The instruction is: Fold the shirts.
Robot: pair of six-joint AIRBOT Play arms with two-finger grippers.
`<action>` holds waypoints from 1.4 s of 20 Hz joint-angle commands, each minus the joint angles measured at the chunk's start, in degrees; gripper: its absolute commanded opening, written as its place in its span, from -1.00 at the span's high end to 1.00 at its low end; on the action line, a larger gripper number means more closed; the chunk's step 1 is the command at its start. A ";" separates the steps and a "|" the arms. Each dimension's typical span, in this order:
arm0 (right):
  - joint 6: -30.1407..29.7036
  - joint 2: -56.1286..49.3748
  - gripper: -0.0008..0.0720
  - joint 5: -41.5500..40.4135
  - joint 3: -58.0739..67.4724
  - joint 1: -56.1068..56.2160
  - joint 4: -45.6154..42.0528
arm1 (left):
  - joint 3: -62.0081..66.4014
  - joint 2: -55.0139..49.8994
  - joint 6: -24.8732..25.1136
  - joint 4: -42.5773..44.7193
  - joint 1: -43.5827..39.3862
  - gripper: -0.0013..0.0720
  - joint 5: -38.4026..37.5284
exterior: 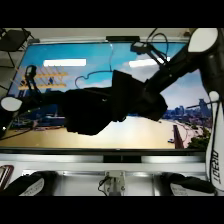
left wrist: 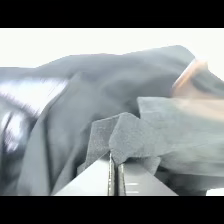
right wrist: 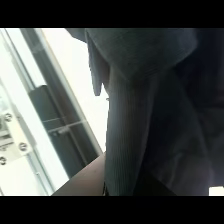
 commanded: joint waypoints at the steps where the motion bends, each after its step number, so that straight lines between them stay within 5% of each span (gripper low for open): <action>1: 0.98 0.61 0.80 0.59 0.02 3.26 -0.35 | 6.05 0.02 0.31 -0.61 0.85 0.83 -2.84; 11: 0.94 1.90 0.80 0.15 0.02 5.38 -4.33 | 10.88 0.07 -0.11 0.83 2.03 0.83 -5.16; 14: 0.48 5.07 0.80 -0.57 0.02 4.44 -6.34 | 10.84 -0.35 -3.63 5.57 2.60 0.83 -7.85; 21: 1.42 7.04 0.80 0.04 -0.39 4.15 -1.88 | 10.99 -1.99 -5.25 5.81 2.01 0.83 -9.03; 28: -0.63 7.02 0.80 -1.62 -10.99 4.11 -3.96 | 13.90 -1.64 -7.48 2.36 1.73 0.83 -8.28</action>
